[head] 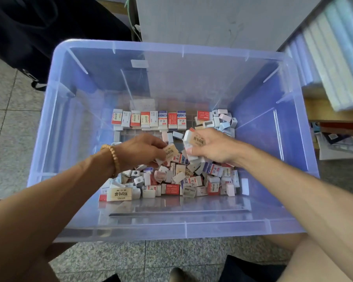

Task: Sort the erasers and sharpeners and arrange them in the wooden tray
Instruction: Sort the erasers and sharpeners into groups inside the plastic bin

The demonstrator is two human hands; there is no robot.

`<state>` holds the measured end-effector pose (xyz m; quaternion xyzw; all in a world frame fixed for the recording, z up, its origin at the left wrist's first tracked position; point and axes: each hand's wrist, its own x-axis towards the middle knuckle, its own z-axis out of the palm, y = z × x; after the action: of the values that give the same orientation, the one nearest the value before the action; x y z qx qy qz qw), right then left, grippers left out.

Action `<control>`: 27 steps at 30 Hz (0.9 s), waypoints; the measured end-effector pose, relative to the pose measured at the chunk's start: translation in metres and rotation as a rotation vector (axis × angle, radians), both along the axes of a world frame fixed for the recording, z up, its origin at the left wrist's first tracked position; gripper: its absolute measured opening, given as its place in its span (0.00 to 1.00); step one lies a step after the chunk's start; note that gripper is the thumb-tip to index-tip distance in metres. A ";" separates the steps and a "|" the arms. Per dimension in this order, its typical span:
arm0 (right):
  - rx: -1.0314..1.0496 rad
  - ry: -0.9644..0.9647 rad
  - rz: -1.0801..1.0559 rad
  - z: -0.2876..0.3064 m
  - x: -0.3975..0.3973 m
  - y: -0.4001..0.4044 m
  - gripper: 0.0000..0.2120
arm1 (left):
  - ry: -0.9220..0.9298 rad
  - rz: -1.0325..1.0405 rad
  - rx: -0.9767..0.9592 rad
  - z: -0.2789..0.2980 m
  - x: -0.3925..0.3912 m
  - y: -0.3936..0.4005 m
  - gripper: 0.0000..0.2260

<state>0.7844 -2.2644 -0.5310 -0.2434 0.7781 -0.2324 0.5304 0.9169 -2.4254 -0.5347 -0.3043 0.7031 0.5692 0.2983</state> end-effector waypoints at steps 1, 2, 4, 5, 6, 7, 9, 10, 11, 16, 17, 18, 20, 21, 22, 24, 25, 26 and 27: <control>-0.031 -0.066 -0.097 0.001 -0.002 -0.002 0.04 | -0.004 0.099 0.030 0.003 0.001 -0.001 0.10; -0.066 -0.138 -0.183 0.001 -0.002 -0.004 0.06 | -0.007 0.205 0.067 0.006 0.002 -0.002 0.10; -0.139 -0.284 -0.309 0.000 -0.001 -0.011 0.08 | -0.008 0.406 0.143 0.015 0.006 -0.003 0.09; -0.170 -0.355 -0.356 0.000 0.002 -0.014 0.09 | -0.003 0.473 0.162 0.019 0.009 -0.004 0.09; -0.193 -0.415 -0.395 -0.001 0.004 -0.018 0.12 | 0.002 0.516 0.165 0.023 0.011 -0.005 0.08; -0.204 -0.456 -0.428 -0.002 0.007 -0.022 0.15 | 0.010 0.551 0.168 0.026 0.014 -0.006 0.08; -0.206 -0.447 -0.470 -0.008 0.008 -0.030 0.20 | 0.031 0.641 0.158 0.030 0.020 -0.008 0.08; -0.198 -0.410 -0.489 -0.013 0.007 -0.035 0.20 | 0.038 0.691 0.144 0.032 0.024 -0.011 0.07; -0.185 -0.364 -0.512 -0.018 0.005 -0.040 0.19 | 0.039 0.731 0.126 0.033 0.028 -0.013 0.07; -0.121 -0.178 -0.682 -0.046 -0.007 -0.071 0.15 | -0.012 0.818 0.011 0.030 0.039 -0.020 0.09; -0.108 -0.141 -0.688 -0.051 -0.009 -0.077 0.15 | -0.019 0.806 -0.003 0.029 0.037 -0.020 0.10; -0.100 -0.114 -0.693 -0.055 -0.009 -0.083 0.16 | -0.023 0.784 -0.011 0.028 0.036 -0.021 0.11; -0.087 -0.077 -0.704 -0.062 -0.007 -0.093 0.17 | -0.019 0.747 -0.019 0.026 0.032 -0.021 0.10; -0.081 -0.062 -0.713 -0.063 -0.004 -0.096 0.18 | -0.017 0.734 -0.023 0.025 0.030 -0.020 0.09; -0.078 -0.052 -0.729 -0.062 0.000 -0.100 0.19 | -0.014 0.724 -0.030 0.024 0.029 -0.020 0.09; -0.077 -0.009 -0.734 -0.061 0.005 -0.104 0.19 | -0.010 0.710 -0.038 0.023 0.028 -0.020 0.09; -0.083 0.016 -0.720 -0.063 0.006 -0.104 0.17 | -0.010 0.708 -0.041 0.023 0.028 -0.019 0.09; -0.101 0.044 -0.708 -0.063 0.006 -0.103 0.15 | -0.012 0.712 -0.044 0.023 0.028 -0.019 0.09; -0.120 0.071 -0.693 -0.062 0.005 -0.101 0.13 | -0.014 0.718 -0.046 0.023 0.027 -0.019 0.08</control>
<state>0.7898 -2.3653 -0.5934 -0.0037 0.8174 -0.4351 0.3775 0.9438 -2.4440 -0.5122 -0.5427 0.5619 0.6195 0.0772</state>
